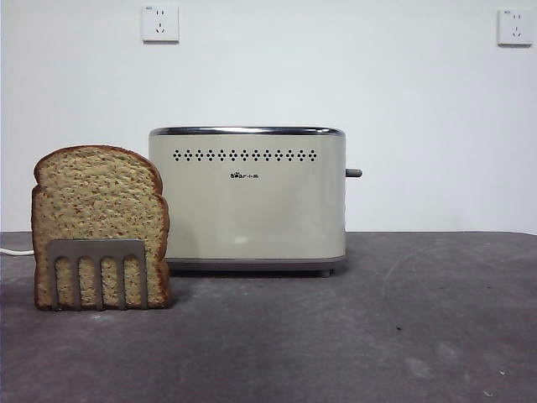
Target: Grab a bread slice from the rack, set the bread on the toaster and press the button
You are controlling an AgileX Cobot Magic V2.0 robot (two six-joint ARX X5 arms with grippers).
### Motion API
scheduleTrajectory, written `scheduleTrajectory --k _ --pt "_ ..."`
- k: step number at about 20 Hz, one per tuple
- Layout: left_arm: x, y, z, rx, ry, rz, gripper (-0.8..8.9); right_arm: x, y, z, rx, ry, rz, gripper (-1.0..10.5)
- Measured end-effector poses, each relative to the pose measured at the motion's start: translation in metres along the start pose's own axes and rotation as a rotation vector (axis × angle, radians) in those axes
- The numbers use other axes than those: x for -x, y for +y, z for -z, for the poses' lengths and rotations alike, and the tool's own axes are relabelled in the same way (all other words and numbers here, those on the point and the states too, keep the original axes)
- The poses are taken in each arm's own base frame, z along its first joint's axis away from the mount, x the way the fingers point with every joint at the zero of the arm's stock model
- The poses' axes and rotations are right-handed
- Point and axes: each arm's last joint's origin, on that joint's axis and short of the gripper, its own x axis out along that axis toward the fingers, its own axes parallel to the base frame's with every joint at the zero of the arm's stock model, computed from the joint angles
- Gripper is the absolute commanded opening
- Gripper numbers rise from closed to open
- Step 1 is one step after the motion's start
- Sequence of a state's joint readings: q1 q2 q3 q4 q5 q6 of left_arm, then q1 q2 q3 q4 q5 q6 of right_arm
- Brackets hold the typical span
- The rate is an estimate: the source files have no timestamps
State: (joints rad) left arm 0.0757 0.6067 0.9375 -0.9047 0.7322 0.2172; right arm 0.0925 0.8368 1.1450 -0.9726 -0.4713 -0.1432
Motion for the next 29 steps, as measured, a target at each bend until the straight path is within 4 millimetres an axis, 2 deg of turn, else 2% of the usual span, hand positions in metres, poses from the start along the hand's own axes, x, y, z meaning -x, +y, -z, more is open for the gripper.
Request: scheduleTrajectory --k 1,2,3,4,5,9,12,17,23,29 --pt "0.000 0.000 0.000 -0.002 0.000 0.000 0.06 0.000 0.000 0.000 0.000 0.000 0.000 -0.1" --pt "0.000 0.000 0.000 -0.004 0.001 0.000 0.84 0.000 0.000 0.000 0.000 0.000 0.000 -0.1" --pt "0.000 0.000 0.000 -0.007 0.000 0.000 2.35 0.000 0.000 0.000 0.000 0.001 0.000 -0.1" --pt "0.000 0.000 0.000 -0.009 -0.001 0.000 4.57 0.000 0.000 0.000 0.000 0.001 0.000 -0.1" --pt "0.000 0.000 -0.001 -0.017 -0.007 0.003 5.48 0.000 0.000 0.000 0.000 0.001 0.000 -0.1" --pt "-0.004 -0.002 -0.006 -0.102 -0.020 0.038 5.44 0.000 0.000 0.000 -0.001 0.001 -0.001 -0.1" --pt "-0.010 -0.002 -0.018 -0.184 0.010 0.045 5.44 0.000 0.000 0.000 0.000 0.001 -0.001 -0.1" --pt "-0.036 -0.001 -0.045 -0.352 0.137 0.036 5.44 0.000 0.000 0.000 -0.001 0.003 -0.001 -0.1" --pt "-0.093 -0.001 -0.066 -0.600 0.341 0.005 5.43 0.000 0.000 0.000 -0.002 0.004 -0.001 -0.1" --pt "-0.156 0.011 -0.050 -0.664 0.555 0.050 5.32 -0.001 -0.001 0.000 -0.003 0.007 -0.001 -0.1"
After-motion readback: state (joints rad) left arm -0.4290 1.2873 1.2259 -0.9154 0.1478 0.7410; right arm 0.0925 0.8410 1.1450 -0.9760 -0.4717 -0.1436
